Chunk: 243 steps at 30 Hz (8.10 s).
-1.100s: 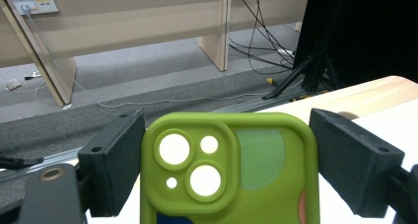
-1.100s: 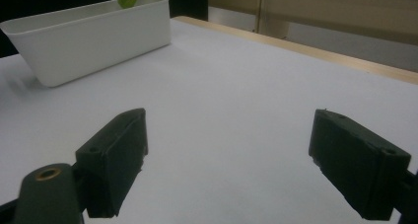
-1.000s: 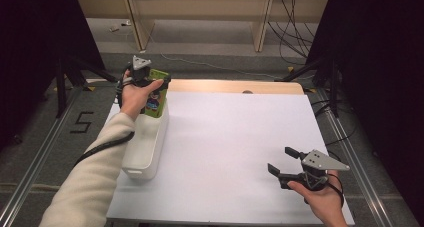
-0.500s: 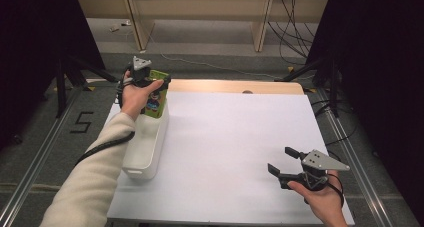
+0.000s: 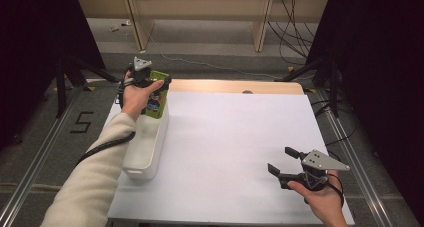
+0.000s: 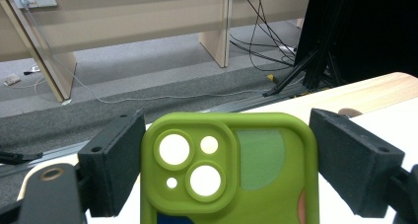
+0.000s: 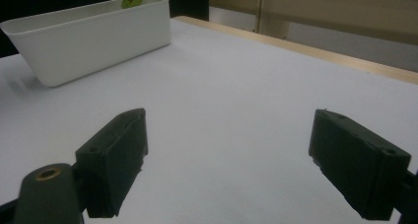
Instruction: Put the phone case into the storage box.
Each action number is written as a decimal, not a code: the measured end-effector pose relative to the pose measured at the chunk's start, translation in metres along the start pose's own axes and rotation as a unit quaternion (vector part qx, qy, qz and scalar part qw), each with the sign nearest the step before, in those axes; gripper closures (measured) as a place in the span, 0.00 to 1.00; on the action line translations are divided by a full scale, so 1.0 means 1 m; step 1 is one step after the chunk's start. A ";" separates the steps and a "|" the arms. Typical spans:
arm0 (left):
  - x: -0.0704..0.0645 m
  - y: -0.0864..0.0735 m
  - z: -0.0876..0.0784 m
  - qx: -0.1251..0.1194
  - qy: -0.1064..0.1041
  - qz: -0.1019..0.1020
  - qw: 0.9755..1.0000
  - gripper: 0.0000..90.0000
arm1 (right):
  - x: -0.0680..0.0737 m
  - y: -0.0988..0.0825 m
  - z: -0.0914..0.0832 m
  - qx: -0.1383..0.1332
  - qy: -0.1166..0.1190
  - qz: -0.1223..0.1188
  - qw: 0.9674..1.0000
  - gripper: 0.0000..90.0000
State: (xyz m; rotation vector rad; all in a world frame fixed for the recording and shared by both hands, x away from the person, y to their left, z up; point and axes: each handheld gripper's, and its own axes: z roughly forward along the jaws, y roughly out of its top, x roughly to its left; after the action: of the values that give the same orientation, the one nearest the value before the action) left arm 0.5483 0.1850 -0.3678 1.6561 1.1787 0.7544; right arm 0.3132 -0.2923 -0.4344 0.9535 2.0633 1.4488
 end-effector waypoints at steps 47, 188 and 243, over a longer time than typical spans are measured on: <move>0.010 -0.008 0.008 0.001 0.022 -0.007 1.000 0.18 | 0.000 0.000 0.000 0.001 0.000 0.001 1.000 0.18; 0.013 -0.042 0.014 0.078 0.009 -0.005 0.997 0.17 | 0.000 0.000 0.000 0.003 0.000 0.000 1.000 0.18; -0.009 -0.033 -0.029 0.042 -0.031 0.009 0.999 0.03 | 0.001 0.000 0.000 0.003 0.000 0.000 1.000 0.18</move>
State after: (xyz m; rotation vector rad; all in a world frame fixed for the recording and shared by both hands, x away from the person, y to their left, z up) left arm 0.5082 0.1899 -0.3874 1.7495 1.1663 0.6680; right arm 0.3130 -0.2916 -0.4348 0.9549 2.0687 1.4445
